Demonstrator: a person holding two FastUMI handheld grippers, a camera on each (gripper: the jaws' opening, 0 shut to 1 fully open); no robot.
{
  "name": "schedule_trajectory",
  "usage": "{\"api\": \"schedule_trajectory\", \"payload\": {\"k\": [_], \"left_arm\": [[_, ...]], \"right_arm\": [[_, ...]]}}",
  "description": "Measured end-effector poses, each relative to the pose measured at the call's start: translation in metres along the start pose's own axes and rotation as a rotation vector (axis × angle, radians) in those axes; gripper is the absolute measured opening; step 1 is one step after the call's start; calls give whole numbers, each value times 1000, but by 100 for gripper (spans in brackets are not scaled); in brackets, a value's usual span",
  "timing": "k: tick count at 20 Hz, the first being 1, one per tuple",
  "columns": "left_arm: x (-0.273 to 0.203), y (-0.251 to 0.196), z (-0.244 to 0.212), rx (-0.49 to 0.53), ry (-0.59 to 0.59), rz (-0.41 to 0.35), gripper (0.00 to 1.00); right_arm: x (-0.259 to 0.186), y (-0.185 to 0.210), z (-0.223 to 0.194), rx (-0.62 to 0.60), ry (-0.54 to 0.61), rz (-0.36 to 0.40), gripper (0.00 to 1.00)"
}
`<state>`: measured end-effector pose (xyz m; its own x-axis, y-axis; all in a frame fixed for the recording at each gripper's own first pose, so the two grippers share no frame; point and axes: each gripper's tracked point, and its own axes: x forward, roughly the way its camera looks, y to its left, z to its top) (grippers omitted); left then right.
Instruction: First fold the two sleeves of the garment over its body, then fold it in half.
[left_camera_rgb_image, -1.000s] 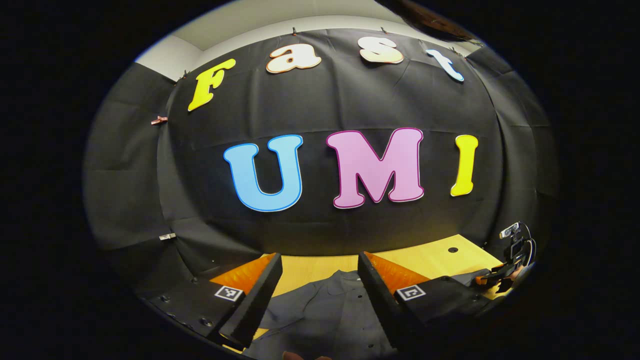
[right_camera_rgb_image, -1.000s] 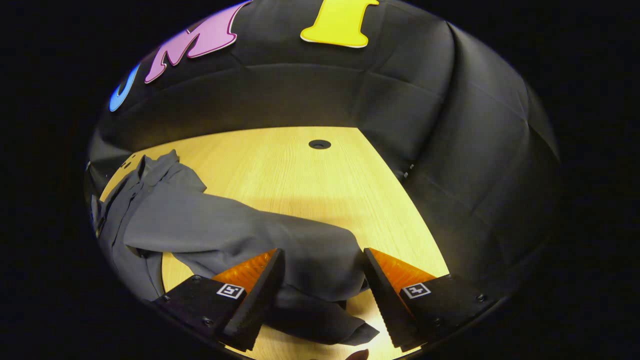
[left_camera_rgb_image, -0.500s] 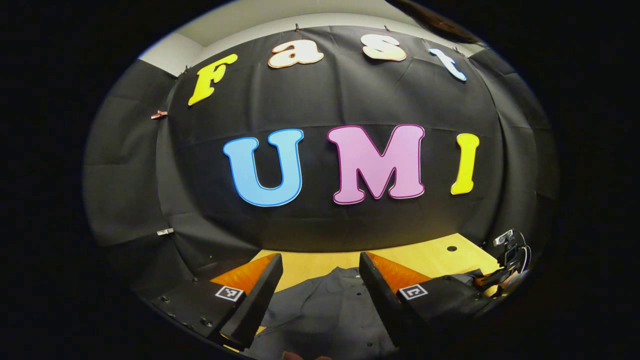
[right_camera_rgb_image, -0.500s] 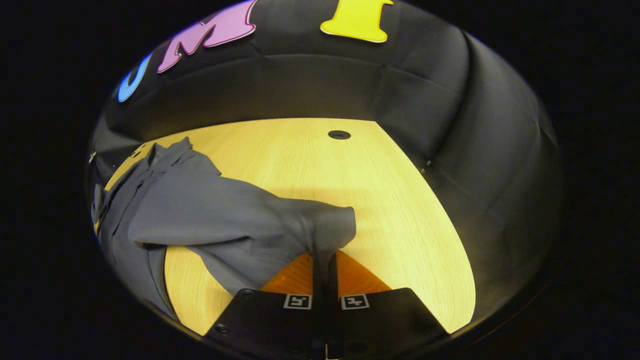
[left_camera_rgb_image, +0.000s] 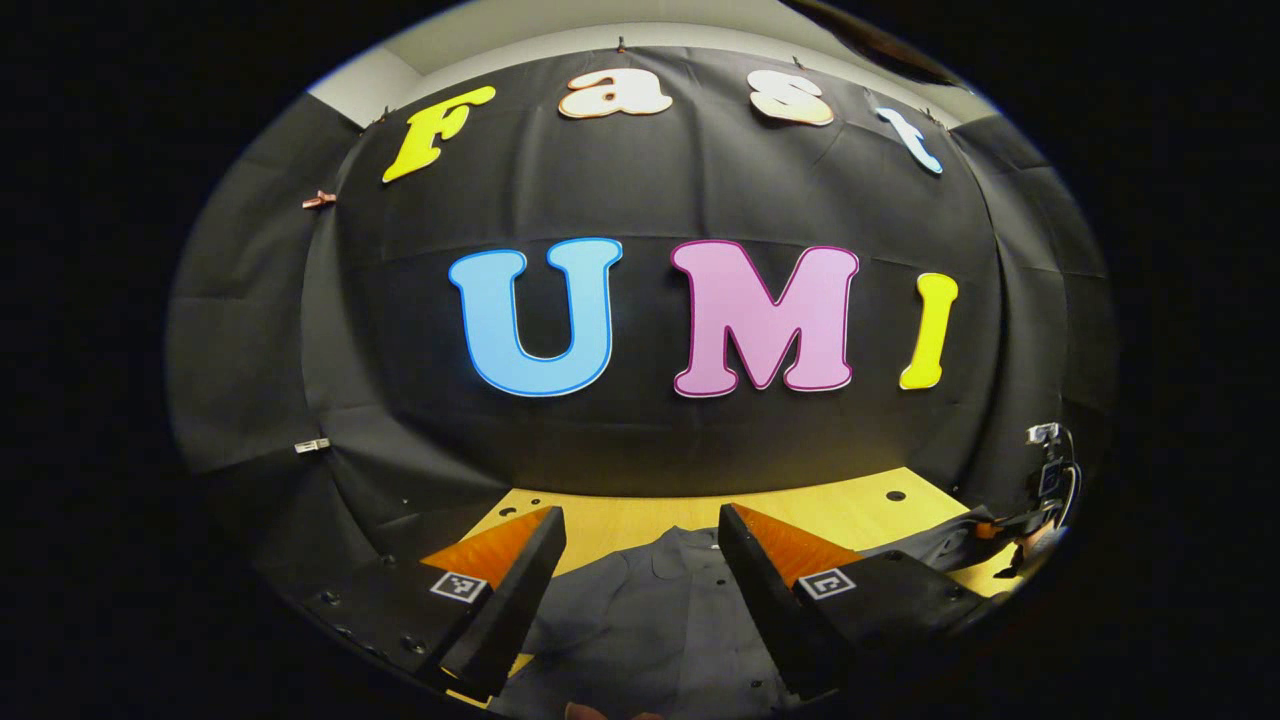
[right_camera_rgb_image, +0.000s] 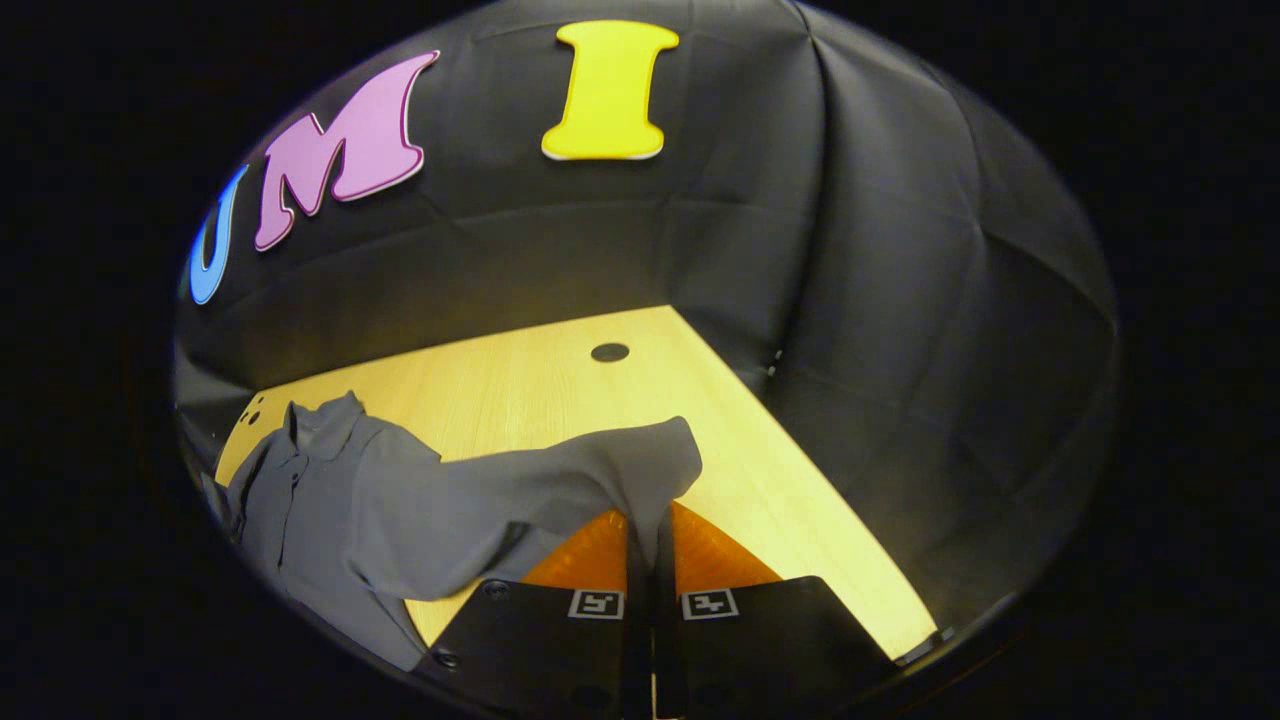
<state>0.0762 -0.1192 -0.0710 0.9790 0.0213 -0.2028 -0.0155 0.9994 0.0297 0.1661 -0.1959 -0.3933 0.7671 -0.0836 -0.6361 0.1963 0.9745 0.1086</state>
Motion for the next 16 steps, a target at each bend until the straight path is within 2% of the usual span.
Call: {"api": "schedule_trajectory", "payload": {"k": [4, 8, 13, 16], "left_arm": [[9, 33, -11, -35, 6, -22, 97], [15, 68, -11, -13, -38, -36, 97], [17, 112, -21, -15, -50, -28, 97], [17, 141, -33, -37, -41, -8, 97]], "right_arm": [[-56, 7, 20, -29, -58, -42, 6], [-104, 32, 42, -20, -121, -47, 6], [-155, 90, 85, 14, -214, 7, 6], [-170, 134, 107, 18, -263, 54, 6]]}}
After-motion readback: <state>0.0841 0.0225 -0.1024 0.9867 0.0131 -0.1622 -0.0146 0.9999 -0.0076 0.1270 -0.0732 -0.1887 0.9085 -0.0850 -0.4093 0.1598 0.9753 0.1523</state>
